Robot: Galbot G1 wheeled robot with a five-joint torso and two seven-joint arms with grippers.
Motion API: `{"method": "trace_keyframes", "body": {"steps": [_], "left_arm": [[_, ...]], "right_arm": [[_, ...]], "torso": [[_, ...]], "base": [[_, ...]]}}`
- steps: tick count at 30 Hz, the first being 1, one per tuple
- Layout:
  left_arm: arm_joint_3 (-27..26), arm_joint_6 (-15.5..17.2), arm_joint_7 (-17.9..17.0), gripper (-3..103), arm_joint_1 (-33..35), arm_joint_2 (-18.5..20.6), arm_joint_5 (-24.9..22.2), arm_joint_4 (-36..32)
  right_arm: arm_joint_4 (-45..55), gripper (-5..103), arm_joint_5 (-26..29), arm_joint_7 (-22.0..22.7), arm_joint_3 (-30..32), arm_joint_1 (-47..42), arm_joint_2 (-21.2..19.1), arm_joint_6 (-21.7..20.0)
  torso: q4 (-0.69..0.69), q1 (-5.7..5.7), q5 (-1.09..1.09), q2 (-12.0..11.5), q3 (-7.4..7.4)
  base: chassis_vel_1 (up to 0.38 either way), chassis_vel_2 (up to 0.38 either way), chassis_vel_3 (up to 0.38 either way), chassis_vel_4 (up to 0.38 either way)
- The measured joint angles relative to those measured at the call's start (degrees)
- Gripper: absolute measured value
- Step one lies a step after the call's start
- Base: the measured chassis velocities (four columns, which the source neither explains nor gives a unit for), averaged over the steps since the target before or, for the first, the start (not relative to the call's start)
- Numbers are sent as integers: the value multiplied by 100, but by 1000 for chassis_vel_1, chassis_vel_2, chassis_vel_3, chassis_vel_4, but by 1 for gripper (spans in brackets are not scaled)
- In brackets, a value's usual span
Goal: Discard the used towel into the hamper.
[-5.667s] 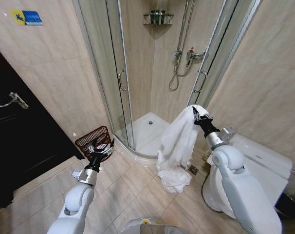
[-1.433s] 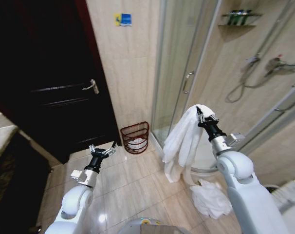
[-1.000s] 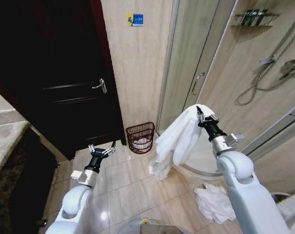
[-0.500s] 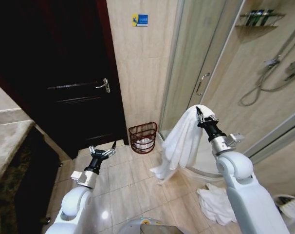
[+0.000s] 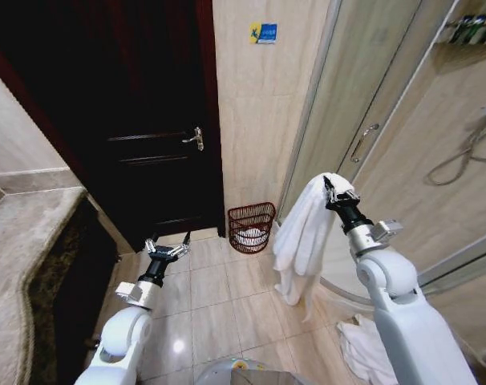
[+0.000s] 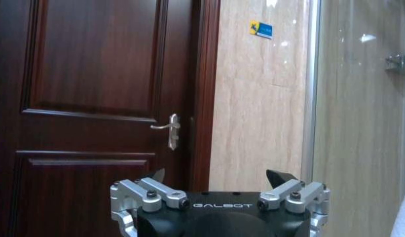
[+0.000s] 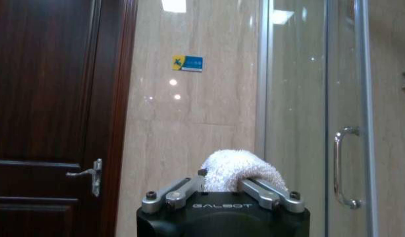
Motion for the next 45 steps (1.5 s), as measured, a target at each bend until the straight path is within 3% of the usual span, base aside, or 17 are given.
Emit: {"method": "trace_keyframes", "body": {"steps": [11,28,38,45], "left_arm": [[9,-14,-26,100,-30,-26,9,2],[19,-95,13,100,-12,-9,-14,5],[54,-135,29,100,-51,-64,69,51],[87,-126,27,100,34,-110,217,42]], "right_arm": [[3,5,-16,-28,24,-55,26,28],[-16,5,-10,-32,-15,24,16,30],[-411,5,87,-73,-139,488,-7,26],[-888,5,279,-60,-419,1610,-109,-83]], "torso": [[3,90,0,190,99],[2,366,0,788,421],[2,377,1,814,437],[3,370,0,796,427]], "base": [[0,0,0,0],[0,0,0,0],[0,0,0,0],[0,0,0,0]]}}
